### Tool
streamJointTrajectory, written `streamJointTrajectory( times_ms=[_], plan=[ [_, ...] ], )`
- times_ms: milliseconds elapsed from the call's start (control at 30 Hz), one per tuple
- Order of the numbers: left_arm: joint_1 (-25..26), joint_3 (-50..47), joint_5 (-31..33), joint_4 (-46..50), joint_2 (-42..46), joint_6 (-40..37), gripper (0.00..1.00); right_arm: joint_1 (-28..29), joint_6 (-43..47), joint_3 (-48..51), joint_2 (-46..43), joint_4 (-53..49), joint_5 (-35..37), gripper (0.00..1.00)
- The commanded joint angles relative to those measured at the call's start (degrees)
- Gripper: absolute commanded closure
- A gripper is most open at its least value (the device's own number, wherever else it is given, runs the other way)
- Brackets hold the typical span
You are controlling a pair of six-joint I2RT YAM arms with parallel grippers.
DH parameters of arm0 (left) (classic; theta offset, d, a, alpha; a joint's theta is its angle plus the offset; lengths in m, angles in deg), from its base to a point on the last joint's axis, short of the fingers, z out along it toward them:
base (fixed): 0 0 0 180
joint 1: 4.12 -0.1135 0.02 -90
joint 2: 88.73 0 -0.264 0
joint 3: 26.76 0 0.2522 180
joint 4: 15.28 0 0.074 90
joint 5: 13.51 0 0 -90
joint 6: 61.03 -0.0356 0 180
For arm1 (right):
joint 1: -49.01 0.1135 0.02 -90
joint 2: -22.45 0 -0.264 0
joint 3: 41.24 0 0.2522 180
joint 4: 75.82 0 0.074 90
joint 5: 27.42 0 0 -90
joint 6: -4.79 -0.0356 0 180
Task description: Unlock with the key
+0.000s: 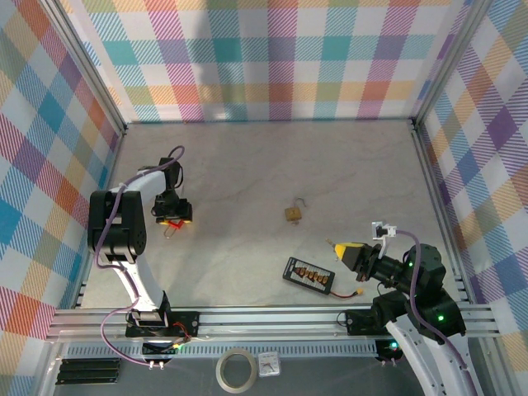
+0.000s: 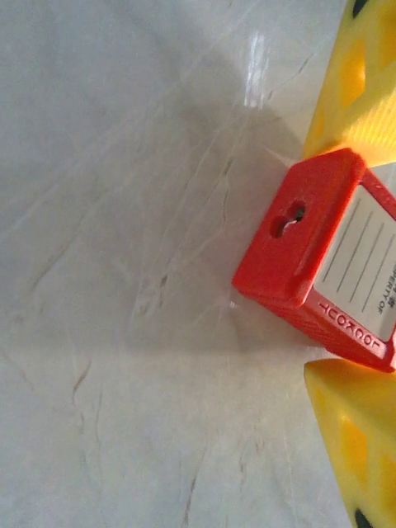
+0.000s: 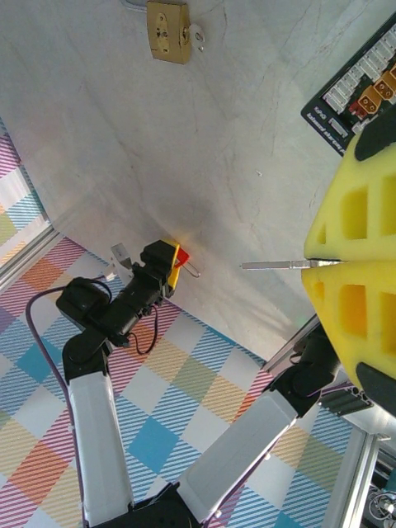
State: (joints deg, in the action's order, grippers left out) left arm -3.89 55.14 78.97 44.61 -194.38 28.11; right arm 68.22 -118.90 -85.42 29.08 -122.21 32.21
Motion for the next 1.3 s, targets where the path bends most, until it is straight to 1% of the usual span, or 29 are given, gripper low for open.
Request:
streamJointTrajectory(
  times_ms=[0, 67, 167, 267, 433, 467, 533, 733, 1033, 1133, 1200, 1267],
  plan=[
    [-0.2, 0.5, -4.7, -0.1, 1.3, 0.1, 0.43, 0.3, -0.4, 0.7, -0.4, 0.3, 0.6, 1.0],
    [-0.2, -0.1, -6.4, -0.1, 1.7, 0.2, 0.44, 0.3, -0.4, 0.7, -0.4, 0.3, 0.7, 1.0],
    [-0.2, -0.4, -6.8, 0.2, 1.5, 0.1, 0.44, 0.3, -0.5, 0.8, -0.4, 0.5, 0.8, 1.0],
    [-0.2, 0.2, -4.7, 0.1, 1.1, 0.7, 0.44, 0.3, -0.5, 0.9, -0.3, 0.5, 0.8, 1.0],
    [-0.2, 0.6, -3.6, -1.1, 1.2, 0.8, 0.44, 0.3, -0.4, 0.8, -0.3, 0.1, 0.7, 1.0],
    [-0.2, 0.6, -3.5, -1.2, 1.2, 0.6, 0.45, 0.3, -0.4, 0.9, -0.3, 0.1, 0.7, 1.0],
    [-0.2, 0.9, -2.0, -1.3, 1.0, 0.9, 0.52, 0.3, -0.6, 1.2, -0.4, 0.4, 0.7, 1.0],
    [-0.1, 1.2, -1.9, -1.7, -0.2, 0.6, 0.56, 0.3, -0.8, 1.6, -0.4, 0.6, 0.5, 1.0],
    [0.9, 0.5, -3.5, -2.0, -0.8, 0.2, 0.59, 0.3, -0.5, 1.2, -0.6, 0.1, 0.6, 1.0],
    [1.1, 0.3, -3.7, -2.1, -1.9, 0.5, 0.63, 0.3, 0.0, 0.2, -0.5, -1.1, 1.4, 1.0],
    [1.2, 0.3, -3.5, -2.3, -2.3, 1.2, 0.67, 0.3, 1.0, -2.0, -0.6, -4.2, 4.5, 1.0],
    [1.5, 0.2, -4.0, -2.6, -1.8, 1.2, 0.7, 0.3, 1.5, -3.6, -0.7, -5.1, 5.5, 1.0]
  ],
)
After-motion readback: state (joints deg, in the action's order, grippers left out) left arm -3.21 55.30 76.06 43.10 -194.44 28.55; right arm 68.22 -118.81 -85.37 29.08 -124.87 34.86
